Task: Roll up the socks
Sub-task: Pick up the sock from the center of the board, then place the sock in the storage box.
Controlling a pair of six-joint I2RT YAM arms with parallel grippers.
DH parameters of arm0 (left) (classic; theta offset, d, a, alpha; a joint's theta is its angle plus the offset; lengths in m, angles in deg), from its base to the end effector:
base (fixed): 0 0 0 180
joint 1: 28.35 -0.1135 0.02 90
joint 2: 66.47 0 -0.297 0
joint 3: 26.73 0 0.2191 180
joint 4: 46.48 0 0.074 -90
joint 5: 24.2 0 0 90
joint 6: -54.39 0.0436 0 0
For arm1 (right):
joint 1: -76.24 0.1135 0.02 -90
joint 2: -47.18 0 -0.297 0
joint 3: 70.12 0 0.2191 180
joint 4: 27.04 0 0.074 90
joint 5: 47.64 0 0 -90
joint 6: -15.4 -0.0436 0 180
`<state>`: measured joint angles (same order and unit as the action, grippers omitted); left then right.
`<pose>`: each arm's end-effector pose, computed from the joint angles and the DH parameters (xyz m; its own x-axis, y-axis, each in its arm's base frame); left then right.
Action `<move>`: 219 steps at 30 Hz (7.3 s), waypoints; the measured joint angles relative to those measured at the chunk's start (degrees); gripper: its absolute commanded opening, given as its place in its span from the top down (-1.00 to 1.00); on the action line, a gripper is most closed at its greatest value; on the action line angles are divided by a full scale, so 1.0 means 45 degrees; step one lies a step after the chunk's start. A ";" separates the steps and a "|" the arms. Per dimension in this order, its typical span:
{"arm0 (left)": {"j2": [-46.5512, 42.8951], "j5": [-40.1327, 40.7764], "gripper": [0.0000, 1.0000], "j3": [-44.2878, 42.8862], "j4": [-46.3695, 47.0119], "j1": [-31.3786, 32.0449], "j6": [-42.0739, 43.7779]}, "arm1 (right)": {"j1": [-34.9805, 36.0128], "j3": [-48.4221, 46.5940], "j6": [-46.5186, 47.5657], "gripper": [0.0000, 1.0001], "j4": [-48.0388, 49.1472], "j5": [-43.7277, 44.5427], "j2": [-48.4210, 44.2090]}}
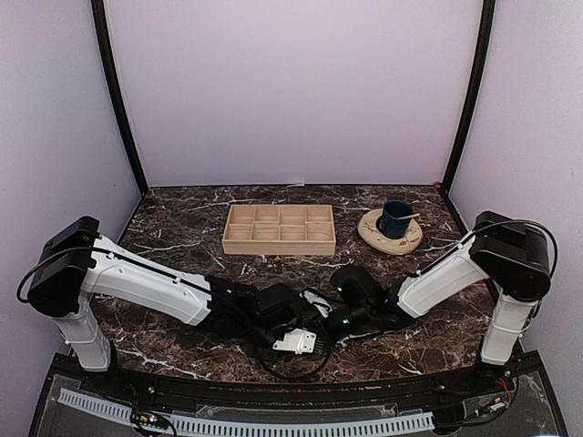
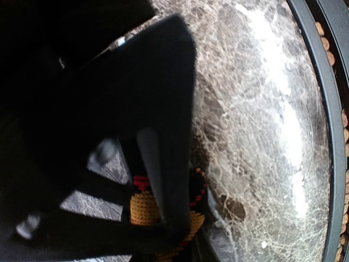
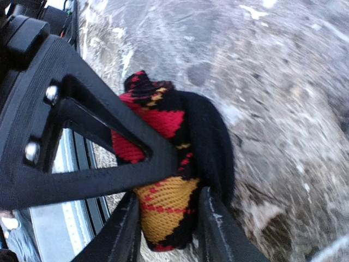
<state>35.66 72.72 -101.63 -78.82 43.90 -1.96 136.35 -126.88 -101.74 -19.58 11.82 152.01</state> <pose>0.1076 -0.3190 0.2025 0.2948 0.8835 -0.3641 0.9172 -0.1547 0.3671 0.1438 0.2946 0.1650 -0.7170 -0.4590 -0.5247 -0.6876 0.3418 0.6406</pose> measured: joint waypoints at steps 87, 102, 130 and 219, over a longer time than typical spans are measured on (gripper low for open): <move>0.3313 0.0267 1.00 -0.5853 0.2924 -0.8160 0.1545 | -0.0636 0.1277 -0.0748 0.10 -0.1166 0.3609 -0.2414; 0.4148 0.0714 1.00 -0.5984 0.2885 -0.8048 0.1540 | -0.0913 0.1506 -0.0748 0.10 -0.0933 0.3298 -0.2254; 0.5226 0.0899 1.00 -0.8709 -0.1127 -0.7766 -0.0869 | -0.1209 0.1681 -0.0743 0.09 -0.0529 0.2963 -0.2249; 0.9107 -0.3609 0.16 -1.6592 -0.9083 -0.9024 -0.6683 | -0.1209 0.1457 -0.0748 0.07 -0.0719 0.2744 -0.2200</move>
<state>76.64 56.48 -176.30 -119.69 3.29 -32.04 130.91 -120.32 -105.10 -22.81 24.17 142.11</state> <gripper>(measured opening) 0.420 0.462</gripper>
